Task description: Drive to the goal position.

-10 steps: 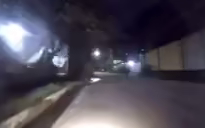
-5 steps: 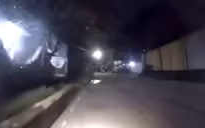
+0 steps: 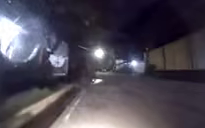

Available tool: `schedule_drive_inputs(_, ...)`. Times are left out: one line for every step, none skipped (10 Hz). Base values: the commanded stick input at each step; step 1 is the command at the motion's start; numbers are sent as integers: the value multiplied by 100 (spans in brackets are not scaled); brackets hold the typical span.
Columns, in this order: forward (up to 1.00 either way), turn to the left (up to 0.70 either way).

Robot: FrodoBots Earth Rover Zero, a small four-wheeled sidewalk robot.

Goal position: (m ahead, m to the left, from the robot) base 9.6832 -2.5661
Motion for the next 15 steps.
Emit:
schedule_drive_inputs(70,0)
schedule_drive_inputs(70,-2)
schedule_drive_inputs(70,-10)
schedule_drive_inputs(70,-18)
schedule_drive_inputs(70,-26)
schedule_drive_inputs(70,-34)
schedule_drive_inputs(70,-35)
schedule_drive_inputs(70,-35)
schedule_drive_inputs(70,-13)
schedule_drive_inputs(70,-4)
schedule_drive_inputs(70,0)
schedule_drive_inputs(70,0)
schedule_drive_inputs(70,0)
schedule_drive_inputs(70,0)
schedule_drive_inputs(70,-1)
